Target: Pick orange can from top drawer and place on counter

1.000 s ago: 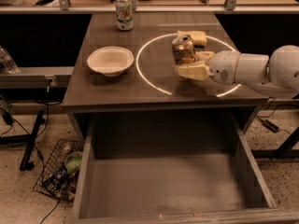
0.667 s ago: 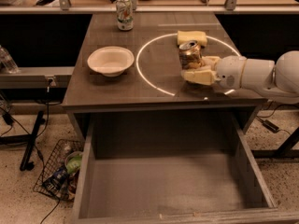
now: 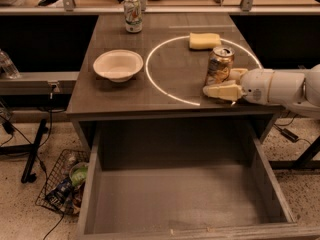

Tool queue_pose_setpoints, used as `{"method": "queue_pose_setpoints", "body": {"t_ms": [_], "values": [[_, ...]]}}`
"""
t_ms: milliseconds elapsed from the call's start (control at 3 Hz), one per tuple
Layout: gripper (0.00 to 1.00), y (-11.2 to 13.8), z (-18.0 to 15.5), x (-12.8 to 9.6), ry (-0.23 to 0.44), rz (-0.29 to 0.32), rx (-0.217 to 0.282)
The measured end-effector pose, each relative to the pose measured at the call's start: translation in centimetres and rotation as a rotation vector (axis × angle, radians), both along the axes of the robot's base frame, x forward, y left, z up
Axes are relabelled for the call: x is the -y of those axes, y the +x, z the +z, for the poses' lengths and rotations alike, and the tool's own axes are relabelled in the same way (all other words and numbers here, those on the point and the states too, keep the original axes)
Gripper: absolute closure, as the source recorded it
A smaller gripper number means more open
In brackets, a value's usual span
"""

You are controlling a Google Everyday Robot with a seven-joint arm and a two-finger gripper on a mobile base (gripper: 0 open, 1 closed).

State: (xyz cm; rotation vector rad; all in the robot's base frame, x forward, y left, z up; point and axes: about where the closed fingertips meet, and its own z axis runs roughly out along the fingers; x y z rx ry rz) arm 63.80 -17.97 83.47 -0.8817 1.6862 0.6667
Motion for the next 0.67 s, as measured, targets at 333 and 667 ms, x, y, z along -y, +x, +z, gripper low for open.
{"method": "queue_pose_setpoints", "body": {"t_ms": [333, 667], "values": [[0.00, -0.5, 0.8, 1.4, -0.026, -0.030, -0.023], [0.00, -1.8, 5.6, 4.1, -0.007, -0.057, -0.014]]}}
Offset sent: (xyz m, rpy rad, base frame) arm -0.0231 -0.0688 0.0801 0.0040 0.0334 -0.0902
